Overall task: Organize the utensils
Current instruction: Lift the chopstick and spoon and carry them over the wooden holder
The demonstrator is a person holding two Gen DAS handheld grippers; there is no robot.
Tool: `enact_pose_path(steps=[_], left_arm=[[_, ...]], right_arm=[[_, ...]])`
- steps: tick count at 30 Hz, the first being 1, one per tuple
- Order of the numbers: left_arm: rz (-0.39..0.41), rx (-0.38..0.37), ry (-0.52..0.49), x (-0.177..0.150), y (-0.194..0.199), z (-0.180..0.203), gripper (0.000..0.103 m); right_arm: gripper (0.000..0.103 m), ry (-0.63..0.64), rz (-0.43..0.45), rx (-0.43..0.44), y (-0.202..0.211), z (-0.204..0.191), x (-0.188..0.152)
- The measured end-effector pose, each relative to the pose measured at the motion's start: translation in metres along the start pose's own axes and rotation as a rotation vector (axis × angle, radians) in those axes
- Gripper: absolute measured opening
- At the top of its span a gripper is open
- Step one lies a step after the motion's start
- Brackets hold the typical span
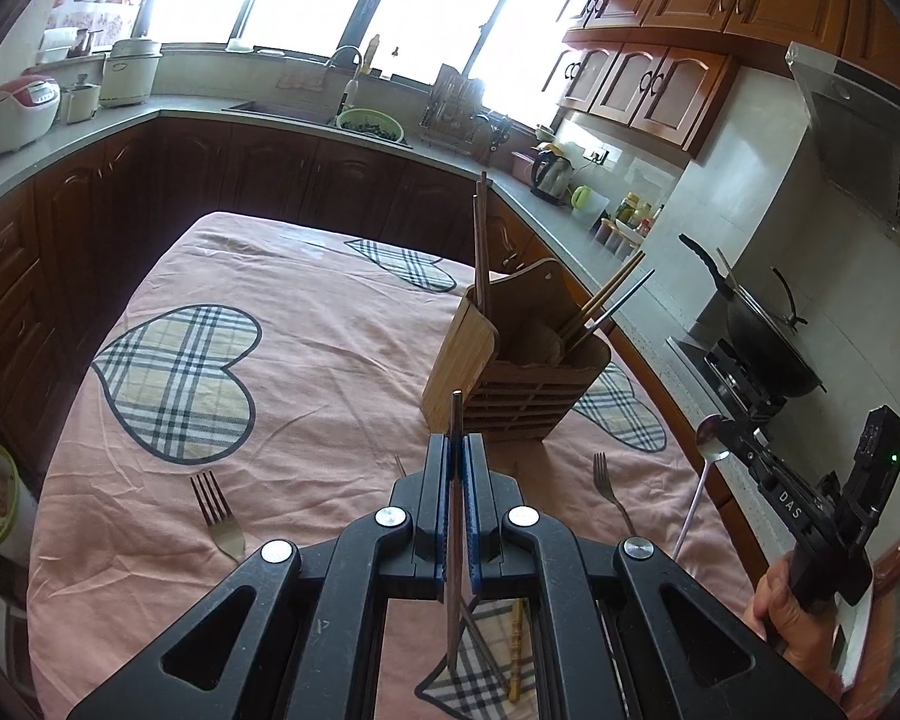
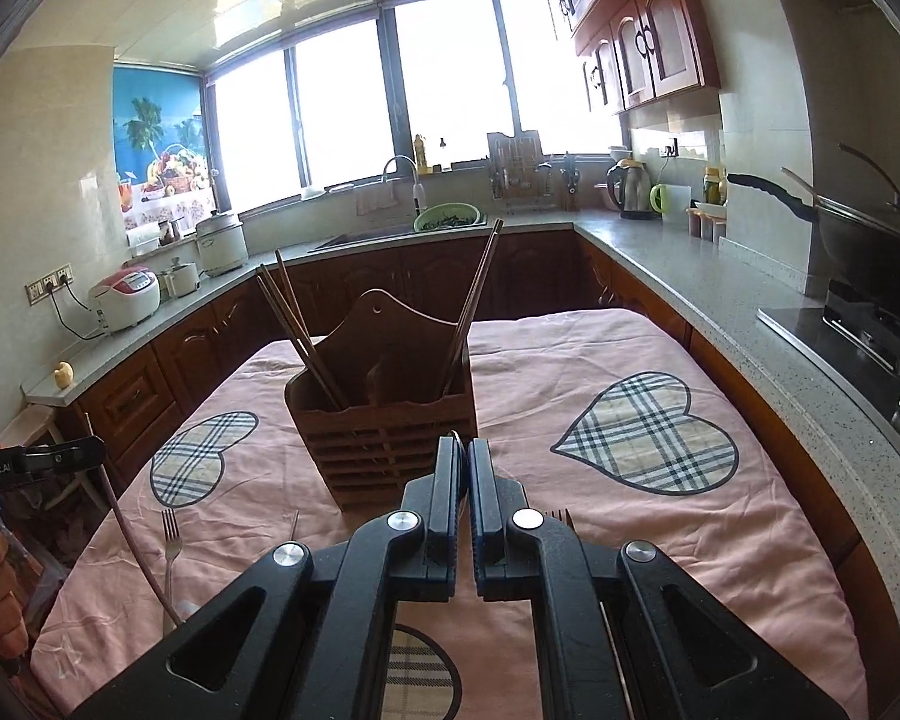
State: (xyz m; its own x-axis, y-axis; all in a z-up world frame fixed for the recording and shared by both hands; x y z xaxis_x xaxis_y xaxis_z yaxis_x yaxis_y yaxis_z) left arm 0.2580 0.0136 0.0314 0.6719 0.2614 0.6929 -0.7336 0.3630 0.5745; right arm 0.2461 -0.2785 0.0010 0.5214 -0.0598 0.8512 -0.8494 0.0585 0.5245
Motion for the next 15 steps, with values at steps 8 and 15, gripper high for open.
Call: enact_pose_path(steps=[8,15], left_arm=[[0.031,-0.023,-0.015,0.016,0.003,0.006,0.003],[0.067,-0.044,-0.025,0.034,0.002,0.011,0.003]], right_arm=[[0.003,-0.001,0.040,-0.014,-0.003,0.004,0.011],[0.003,-0.003,0.091,-0.025,-0.009,0.006,0.027]])
Point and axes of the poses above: each gripper's, at about its wrist camera, not at the fingertips, and y roughly against the way its jaws point, z to its right, x to its top, the point moved 7 cm from there along -y, roughly the way its jaws point, and after that the axes turned 3 degrees about y, right-handed, at the moved point
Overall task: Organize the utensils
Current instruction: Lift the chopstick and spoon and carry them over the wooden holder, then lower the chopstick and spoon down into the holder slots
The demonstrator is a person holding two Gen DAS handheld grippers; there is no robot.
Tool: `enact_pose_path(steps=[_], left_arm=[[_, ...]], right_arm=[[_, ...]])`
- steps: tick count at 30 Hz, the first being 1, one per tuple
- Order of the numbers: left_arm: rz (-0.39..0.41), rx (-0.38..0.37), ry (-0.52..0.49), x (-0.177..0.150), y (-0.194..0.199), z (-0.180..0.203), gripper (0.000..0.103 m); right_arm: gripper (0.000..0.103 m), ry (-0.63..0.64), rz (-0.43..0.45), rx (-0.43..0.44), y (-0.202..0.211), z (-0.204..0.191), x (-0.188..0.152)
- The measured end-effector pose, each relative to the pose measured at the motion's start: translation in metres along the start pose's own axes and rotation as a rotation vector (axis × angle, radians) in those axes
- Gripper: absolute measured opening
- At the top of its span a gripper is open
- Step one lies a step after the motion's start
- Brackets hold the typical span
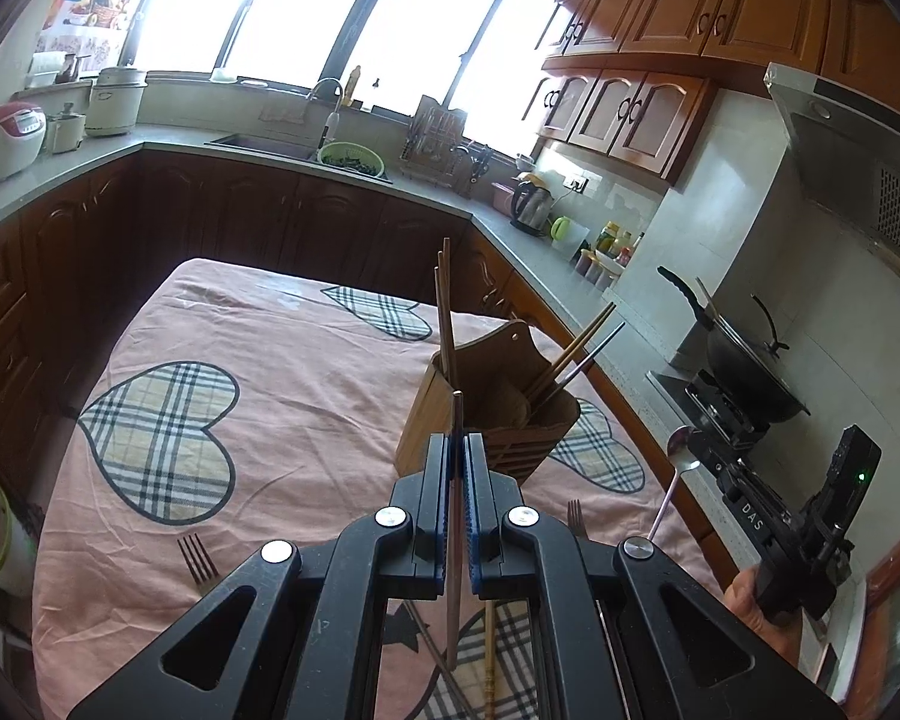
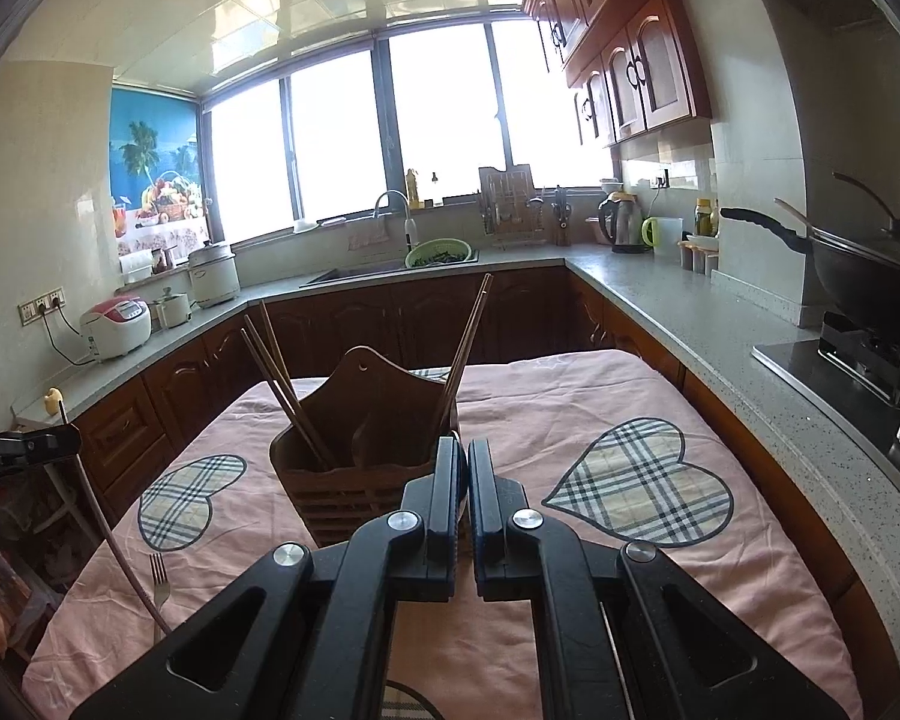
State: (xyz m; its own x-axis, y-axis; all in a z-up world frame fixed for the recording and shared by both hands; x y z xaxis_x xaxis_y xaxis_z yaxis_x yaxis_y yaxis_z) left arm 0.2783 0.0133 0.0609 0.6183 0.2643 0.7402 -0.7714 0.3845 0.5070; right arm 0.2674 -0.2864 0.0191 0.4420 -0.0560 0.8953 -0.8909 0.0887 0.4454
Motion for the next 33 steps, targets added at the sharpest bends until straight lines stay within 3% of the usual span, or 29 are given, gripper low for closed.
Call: enact_pose_path(steps=[12,20,33], left_arm=[[0.087,-0.023,-0.045,0.045,-0.018,0.014,0.003],[0.162,-0.027,-0.084,0.080,-0.044,0.025,0.003],[0.217,0.014,-0.098,0.096,-0.118,0.024,0.003]], right_arm=[[0.003,0.034,0.138,-0.074,-0.022,0.006,0.043],[0.003,0.069,0.282,-0.149,-0.037,0.008,0.084],[0.003,0.213,0.343,-0.218,-0.083,-0.005,0.103]])
Point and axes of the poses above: each gripper's, at about its wrist camera, not at the fingertips, and y roughly against the way its jaws point, z to its right, x to its top, the point moved 7 cm from there along -y, roughly the way its jaws point, and after that the axes turned 3 degrees about y, right-handed, at the moved point
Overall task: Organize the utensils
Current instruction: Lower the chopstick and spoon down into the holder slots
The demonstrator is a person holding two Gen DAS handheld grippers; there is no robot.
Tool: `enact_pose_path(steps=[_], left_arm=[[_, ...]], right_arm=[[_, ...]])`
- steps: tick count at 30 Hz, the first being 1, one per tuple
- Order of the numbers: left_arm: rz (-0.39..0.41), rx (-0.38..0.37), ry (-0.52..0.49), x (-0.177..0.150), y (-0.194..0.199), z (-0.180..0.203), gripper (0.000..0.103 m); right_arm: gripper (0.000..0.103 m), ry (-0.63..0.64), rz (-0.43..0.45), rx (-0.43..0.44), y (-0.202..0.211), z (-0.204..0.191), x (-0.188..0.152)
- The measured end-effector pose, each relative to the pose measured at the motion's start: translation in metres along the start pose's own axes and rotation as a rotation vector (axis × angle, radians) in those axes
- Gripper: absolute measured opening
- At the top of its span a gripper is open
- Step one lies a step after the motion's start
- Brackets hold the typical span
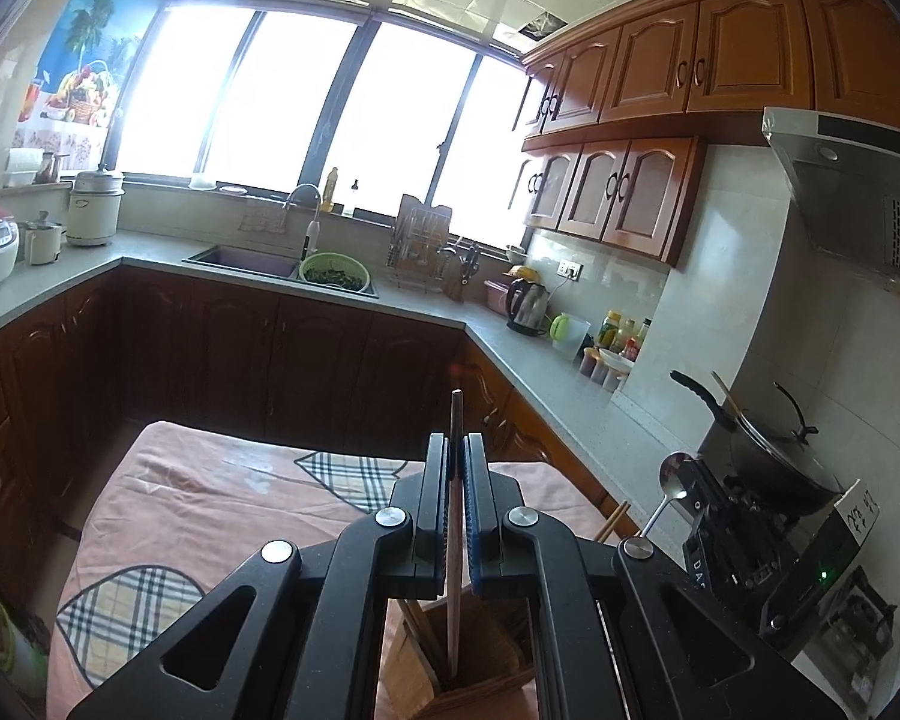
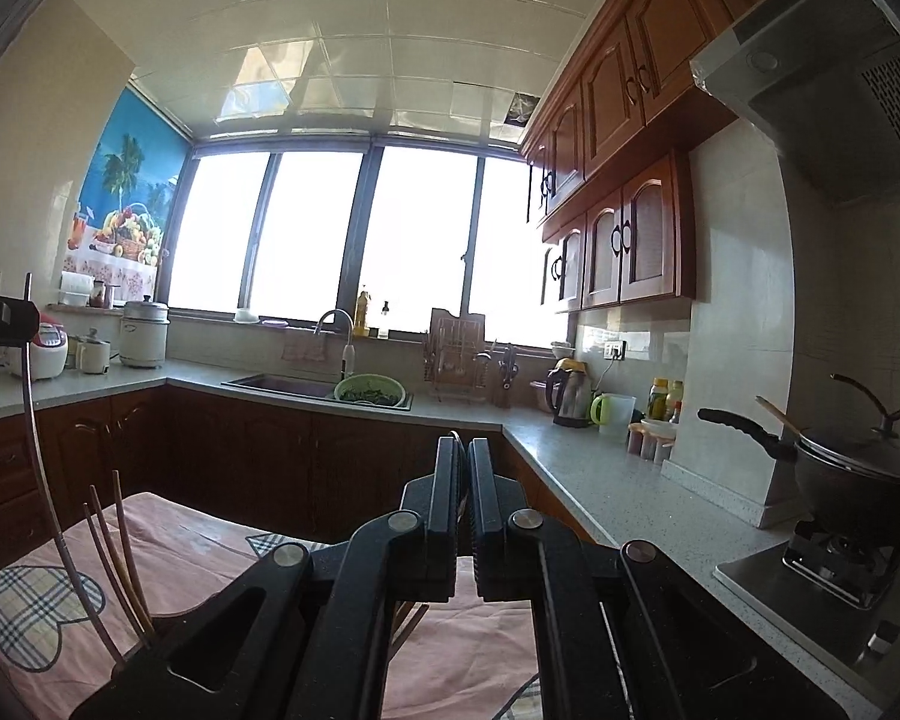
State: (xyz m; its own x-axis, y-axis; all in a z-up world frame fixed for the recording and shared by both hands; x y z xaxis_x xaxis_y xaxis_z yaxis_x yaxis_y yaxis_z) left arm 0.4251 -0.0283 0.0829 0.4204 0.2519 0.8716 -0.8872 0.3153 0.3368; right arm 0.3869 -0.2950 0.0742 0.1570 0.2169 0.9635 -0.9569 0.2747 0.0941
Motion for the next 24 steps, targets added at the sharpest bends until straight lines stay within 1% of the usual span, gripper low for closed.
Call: enact_pose_path(steps=[4,8,12,16,21,24], left_arm=[[-0.013,0.023,-0.009,-0.019,-0.022,0.000,0.003],[-0.039,0.029,-0.013,-0.035,-0.038,0.001,0.003],[-0.051,0.049,-0.014,-0.044,-0.053,0.004,0.003],[-0.058,0.049,-0.020,-0.051,-0.060,0.006,0.003],[-0.086,0.046,-0.011,-0.061,-0.069,0.001,0.003],[-0.105,0.045,-0.009,-0.065,-0.071,-0.002,0.003]], right_arm=[[0.003,0.021,-0.015,0.011,-0.008,-0.010,-0.013],[0.003,0.041,-0.031,0.029,-0.010,-0.021,-0.031],[0.003,0.070,-0.036,0.040,-0.011,-0.032,-0.046],[0.003,0.076,-0.046,0.056,-0.010,-0.037,-0.056],[0.003,0.090,-0.044,0.072,-0.005,-0.042,-0.065],[0.003,0.105,-0.059,0.086,-0.005,-0.046,-0.073]])
Point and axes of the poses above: each gripper's, at about its wrist camera, not at the fingertips, and y roughly against the way its jaws point, z to its right, x to its top, the point moved 7 cm from there along -y, roughly the way its jaws point, and after that the axes turned 3 degrees about y, right-handed, at the moved point
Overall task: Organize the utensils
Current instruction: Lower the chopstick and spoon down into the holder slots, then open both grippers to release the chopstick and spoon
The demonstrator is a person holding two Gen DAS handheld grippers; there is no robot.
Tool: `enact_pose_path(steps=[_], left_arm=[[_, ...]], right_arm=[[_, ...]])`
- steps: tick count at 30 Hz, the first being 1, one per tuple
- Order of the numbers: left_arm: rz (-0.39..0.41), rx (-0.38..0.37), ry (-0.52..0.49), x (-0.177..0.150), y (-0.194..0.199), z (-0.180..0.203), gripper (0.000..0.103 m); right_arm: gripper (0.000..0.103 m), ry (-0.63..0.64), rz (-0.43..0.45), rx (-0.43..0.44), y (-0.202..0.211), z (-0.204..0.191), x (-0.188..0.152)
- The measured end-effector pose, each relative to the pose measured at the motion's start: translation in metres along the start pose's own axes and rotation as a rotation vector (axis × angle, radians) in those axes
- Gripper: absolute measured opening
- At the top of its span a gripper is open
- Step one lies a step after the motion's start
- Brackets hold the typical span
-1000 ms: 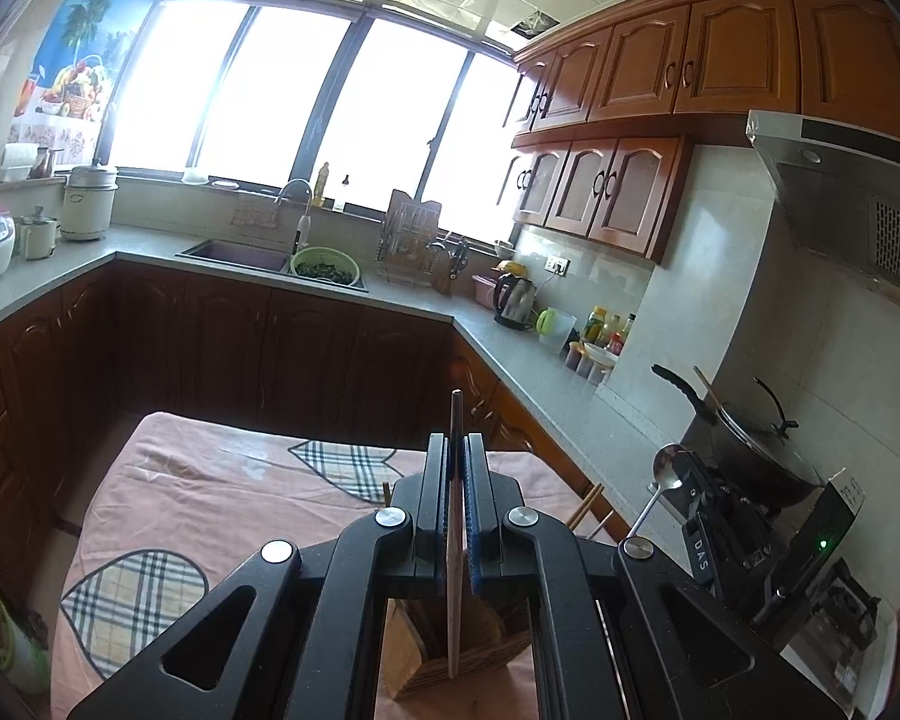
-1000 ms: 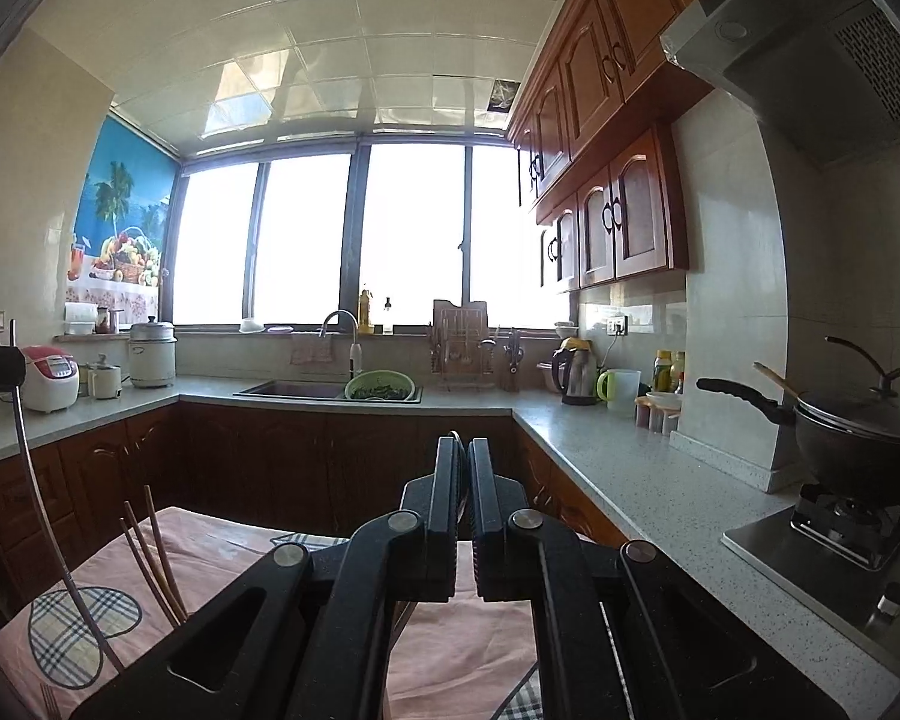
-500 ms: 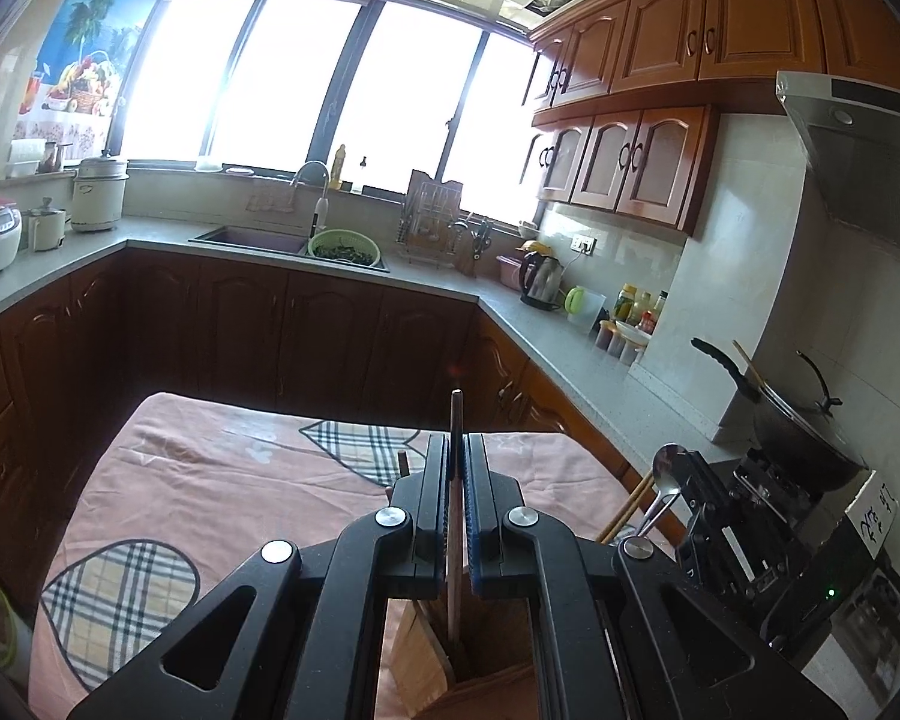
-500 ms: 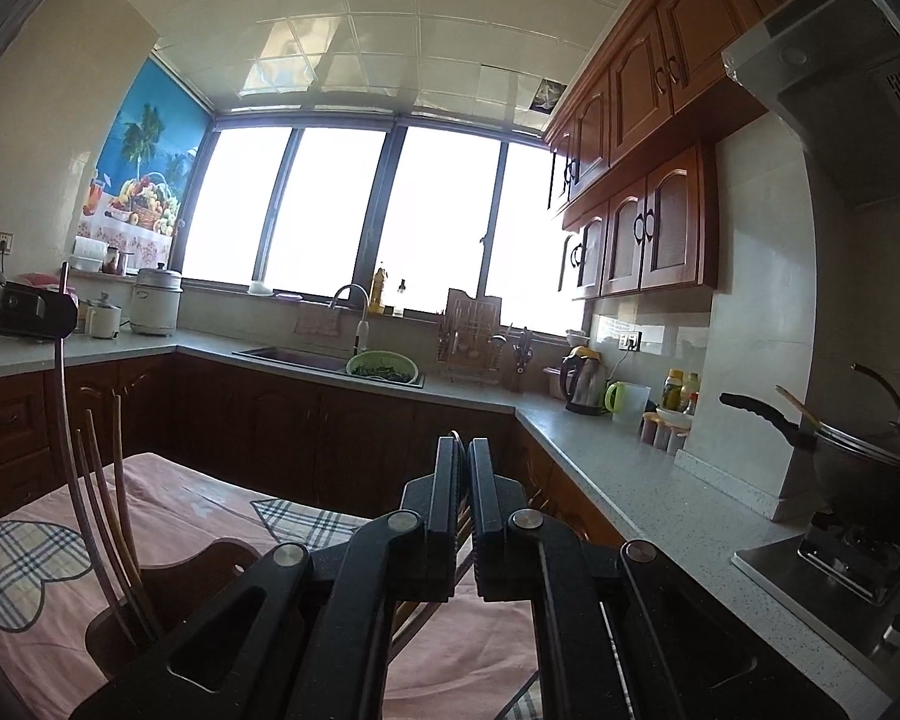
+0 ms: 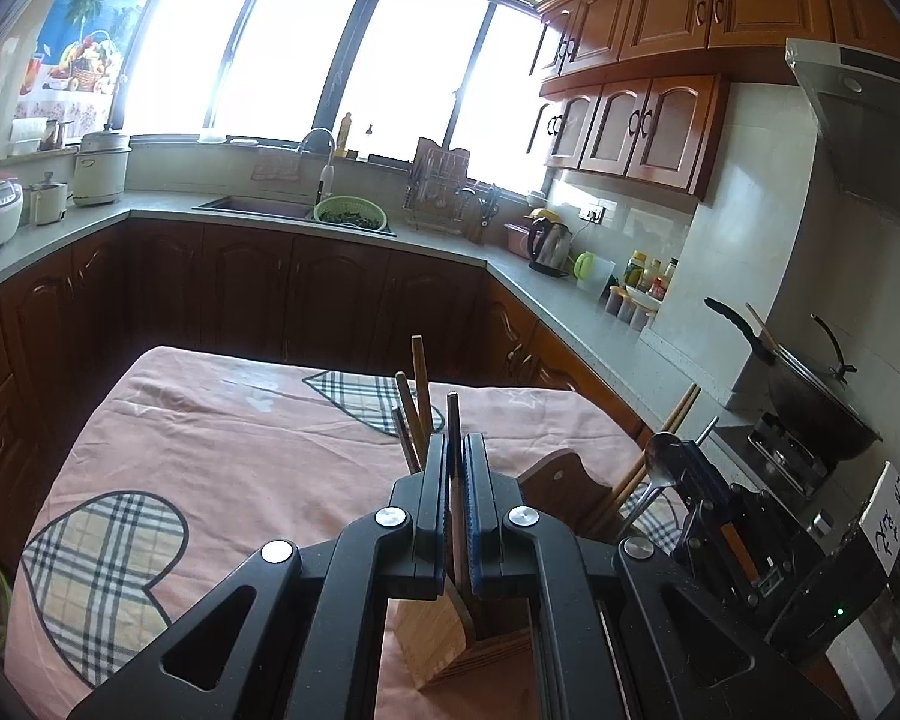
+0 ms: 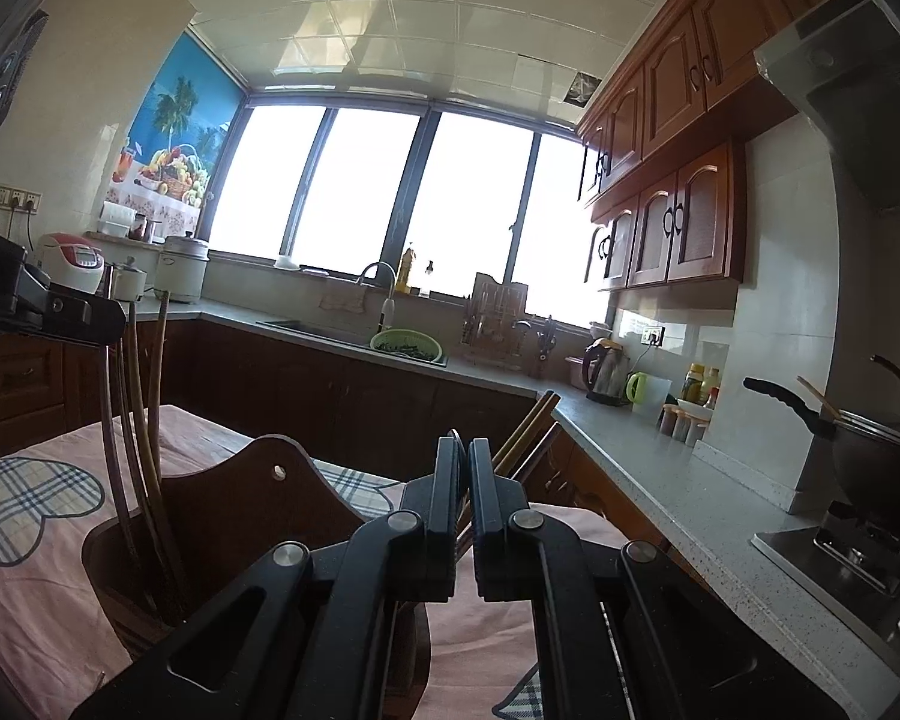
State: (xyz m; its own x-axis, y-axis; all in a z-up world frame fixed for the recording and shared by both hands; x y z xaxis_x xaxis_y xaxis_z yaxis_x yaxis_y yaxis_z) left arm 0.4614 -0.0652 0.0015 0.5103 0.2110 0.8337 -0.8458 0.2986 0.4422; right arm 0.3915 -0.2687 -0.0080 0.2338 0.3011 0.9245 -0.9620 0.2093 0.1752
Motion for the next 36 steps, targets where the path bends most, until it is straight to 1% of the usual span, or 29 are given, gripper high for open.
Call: enact_pose_path(steps=[8,13,22,24,26,28,29,30,32,36], left_arm=[[-0.005,-0.003,-0.016,0.000,0.004,-0.004,0.004],[-0.028,-0.006,0.010,-0.005,0.006,-0.016,0.004],[-0.052,0.002,0.029,-0.002,0.007,-0.018,0.004],[-0.055,0.001,0.034,-0.002,0.008,-0.019,0.006],[-0.054,0.001,0.035,0.000,0.010,-0.018,0.009],[-0.051,0.002,0.035,-0.001,0.013,-0.018,0.014],[-0.050,0.003,0.035,-0.001,0.014,-0.018,0.017],[-0.047,0.003,0.036,-0.001,0.016,-0.018,0.019],[-0.047,0.004,0.036,-0.001,0.018,-0.016,0.019],[-0.046,0.006,0.038,-0.002,0.021,-0.017,0.020]], right_arm=[[0.006,-0.004,-0.068,0.053,-0.002,-0.009,-0.017],[0.008,-0.041,-0.097,0.085,-0.004,-0.003,-0.016],[0.008,-0.093,-0.160,0.119,-0.009,0.000,-0.023],[0.014,-0.103,-0.164,0.125,-0.007,0.001,-0.023],[0.029,-0.111,-0.162,0.130,-0.004,0.001,-0.022],[0.035,-0.112,-0.156,0.129,-0.001,0.001,-0.021],[0.035,-0.110,-0.154,0.129,0.000,0.002,-0.020],[0.035,-0.109,-0.153,0.128,0.002,0.002,-0.019],[0.036,-0.107,-0.153,0.123,0.003,0.003,-0.018],[0.041,-0.112,-0.155,0.115,0.004,0.006,-0.018]])
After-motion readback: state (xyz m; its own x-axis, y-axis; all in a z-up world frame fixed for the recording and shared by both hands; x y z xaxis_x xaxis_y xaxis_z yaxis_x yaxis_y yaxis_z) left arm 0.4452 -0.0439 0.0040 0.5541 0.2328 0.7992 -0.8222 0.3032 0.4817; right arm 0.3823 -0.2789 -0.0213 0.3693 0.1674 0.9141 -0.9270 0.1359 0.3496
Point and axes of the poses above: each gripper's, at about its wrist camera, not at the fingertips, and y roughly against the way its jaws point, z to its right, x to its top, the point moved 7 cm from there along -y, roughly the way its jaws point, and after that the axes turned 3 degrees about y, right-handed, at the moved point
